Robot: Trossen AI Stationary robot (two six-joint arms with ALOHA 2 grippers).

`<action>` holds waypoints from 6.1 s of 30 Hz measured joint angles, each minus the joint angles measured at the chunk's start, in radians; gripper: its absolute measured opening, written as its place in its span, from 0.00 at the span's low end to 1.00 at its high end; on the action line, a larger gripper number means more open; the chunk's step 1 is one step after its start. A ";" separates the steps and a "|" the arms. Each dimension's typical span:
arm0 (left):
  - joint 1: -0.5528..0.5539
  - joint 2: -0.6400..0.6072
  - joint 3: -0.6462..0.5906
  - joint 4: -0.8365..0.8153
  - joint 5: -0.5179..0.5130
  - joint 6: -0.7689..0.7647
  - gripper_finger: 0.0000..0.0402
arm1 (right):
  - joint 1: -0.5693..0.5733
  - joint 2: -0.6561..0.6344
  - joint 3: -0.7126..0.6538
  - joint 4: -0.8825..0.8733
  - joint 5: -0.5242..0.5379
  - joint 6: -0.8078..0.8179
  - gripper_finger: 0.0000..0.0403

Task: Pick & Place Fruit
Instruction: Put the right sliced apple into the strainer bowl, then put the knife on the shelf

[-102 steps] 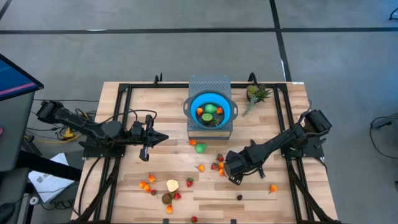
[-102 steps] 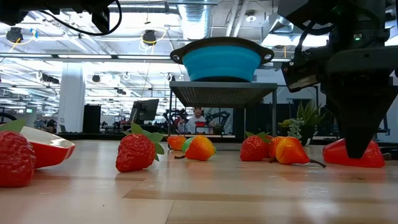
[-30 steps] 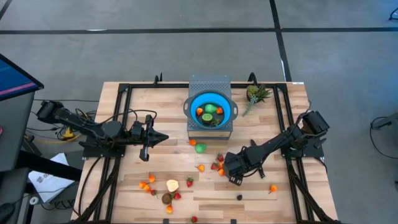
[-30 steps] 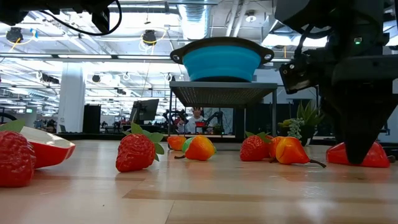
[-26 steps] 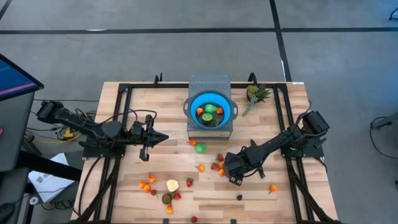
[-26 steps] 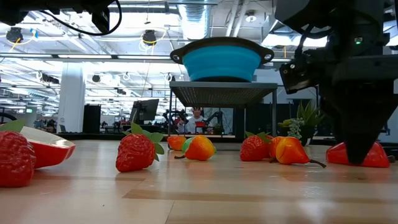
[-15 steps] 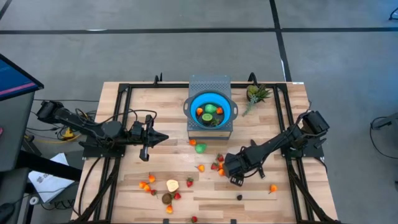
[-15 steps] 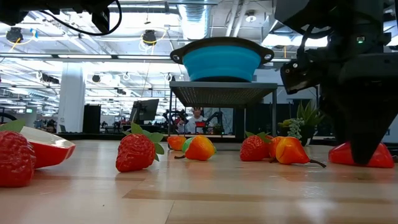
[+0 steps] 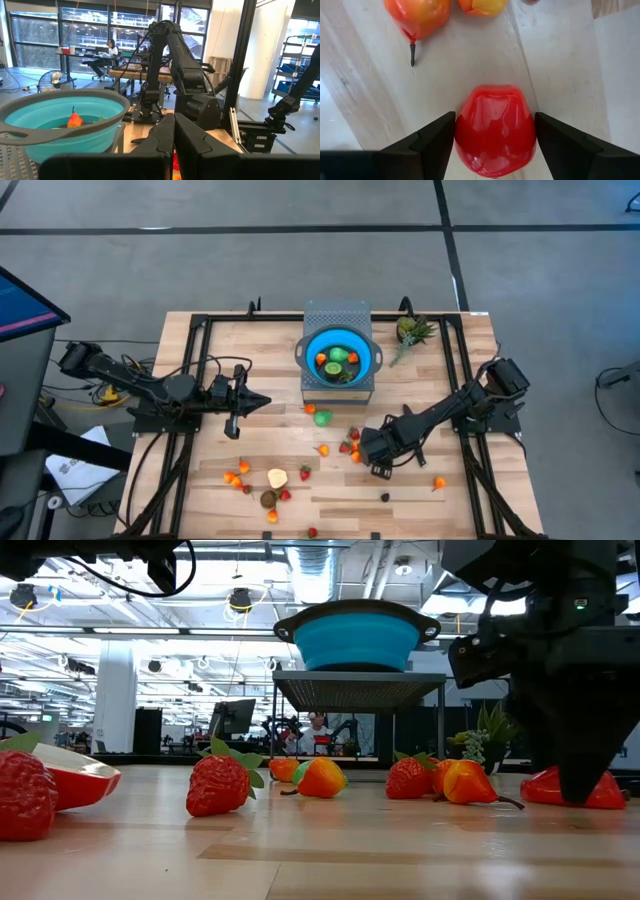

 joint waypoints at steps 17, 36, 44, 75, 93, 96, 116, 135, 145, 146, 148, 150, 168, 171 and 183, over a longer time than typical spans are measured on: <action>0.000 0.000 0.000 0.000 0.000 0.000 0.00 | 0.000 0.000 0.000 0.025 -0.026 -0.120 0.71; 0.000 0.000 0.000 0.000 0.000 0.000 0.00 | -0.002 0.000 0.030 -0.022 -0.071 -0.338 0.82; 0.000 0.000 0.000 -0.001 0.000 0.000 0.00 | -0.002 0.000 -0.003 -0.002 -0.074 -0.380 0.83; 0.000 0.000 0.000 -0.008 0.000 0.000 0.00 | 0.000 -0.002 -0.017 0.025 -0.063 -0.345 0.65; 0.000 0.000 0.000 -0.008 0.000 0.000 0.00 | 0.000 -0.111 -0.019 0.084 -0.077 -0.323 0.60; 0.000 0.000 0.000 -0.008 0.000 0.000 0.00 | 0.000 -0.152 -0.019 0.086 -0.077 -0.318 0.60; 0.000 0.000 0.000 -0.007 0.000 0.000 0.00 | -0.129 -0.486 -0.017 0.337 0.062 -0.379 0.60; 0.000 0.000 0.000 -0.007 0.000 0.000 0.00 | -0.361 -0.510 -0.017 0.588 0.371 -0.567 0.59; 0.000 0.000 0.000 -0.007 0.000 0.000 0.00 | -0.463 -0.509 -0.017 0.536 0.397 -0.581 0.60; 0.000 0.000 0.000 -0.007 0.000 0.000 0.00 | -0.462 -0.509 -0.017 0.526 0.397 -0.581 0.60; 0.000 0.000 0.000 -0.007 0.000 0.000 0.00 | -0.462 -0.509 -0.017 0.509 0.396 -0.581 0.62; 0.000 0.000 0.000 -0.007 0.000 0.000 0.00 | -0.459 -0.509 -0.017 0.498 0.395 -0.581 0.66; 0.000 0.000 0.000 -0.007 0.000 0.000 0.00 | -0.372 -0.551 -0.018 0.429 0.318 -0.577 0.67; 0.000 0.000 0.000 -0.007 0.000 0.000 0.00 | -0.318 -0.587 -0.018 0.393 0.285 -0.526 0.60; 0.000 0.000 0.000 -0.008 0.000 0.000 0.00 | -0.112 -0.674 -0.018 0.000 0.185 -0.149 0.42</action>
